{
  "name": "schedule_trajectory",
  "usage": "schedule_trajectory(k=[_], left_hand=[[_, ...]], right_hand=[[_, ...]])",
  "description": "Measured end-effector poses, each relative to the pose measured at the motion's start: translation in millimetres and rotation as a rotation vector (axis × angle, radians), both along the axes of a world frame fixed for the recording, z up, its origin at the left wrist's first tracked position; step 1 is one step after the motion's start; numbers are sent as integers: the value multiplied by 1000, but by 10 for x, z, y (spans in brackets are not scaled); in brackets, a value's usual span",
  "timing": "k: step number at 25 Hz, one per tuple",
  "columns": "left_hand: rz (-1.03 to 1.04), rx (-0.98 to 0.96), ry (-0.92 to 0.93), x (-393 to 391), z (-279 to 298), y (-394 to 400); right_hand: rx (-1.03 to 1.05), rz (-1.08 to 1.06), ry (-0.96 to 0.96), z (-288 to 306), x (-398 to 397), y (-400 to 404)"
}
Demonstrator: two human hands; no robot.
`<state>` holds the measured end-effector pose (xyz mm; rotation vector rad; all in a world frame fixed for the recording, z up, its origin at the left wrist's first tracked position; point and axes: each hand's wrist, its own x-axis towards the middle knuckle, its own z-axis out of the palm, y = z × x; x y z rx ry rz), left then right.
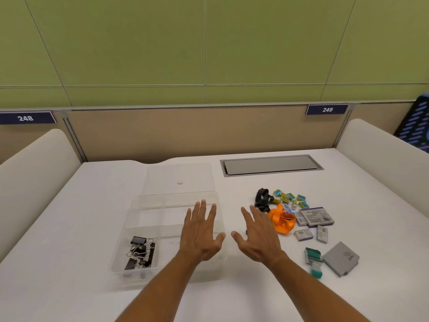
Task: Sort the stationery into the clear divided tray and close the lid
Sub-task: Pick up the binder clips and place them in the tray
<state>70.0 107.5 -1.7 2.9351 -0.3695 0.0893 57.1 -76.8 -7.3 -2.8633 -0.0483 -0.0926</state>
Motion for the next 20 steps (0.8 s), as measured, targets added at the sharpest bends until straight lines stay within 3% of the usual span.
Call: schedule_trajectory(k=[11, 15, 20], left_hand=[[-68, -4, 79, 112, -75, -959], [-78, -20, 153, 147, -151, -1141], [-61, -54, 261, 181, -299, -1280]], right_hand=[[22, 94, 38, -153, 212, -794], [-151, 193, 193, -232, 348, -873], [-252, 247, 184, -306, 446, -922]])
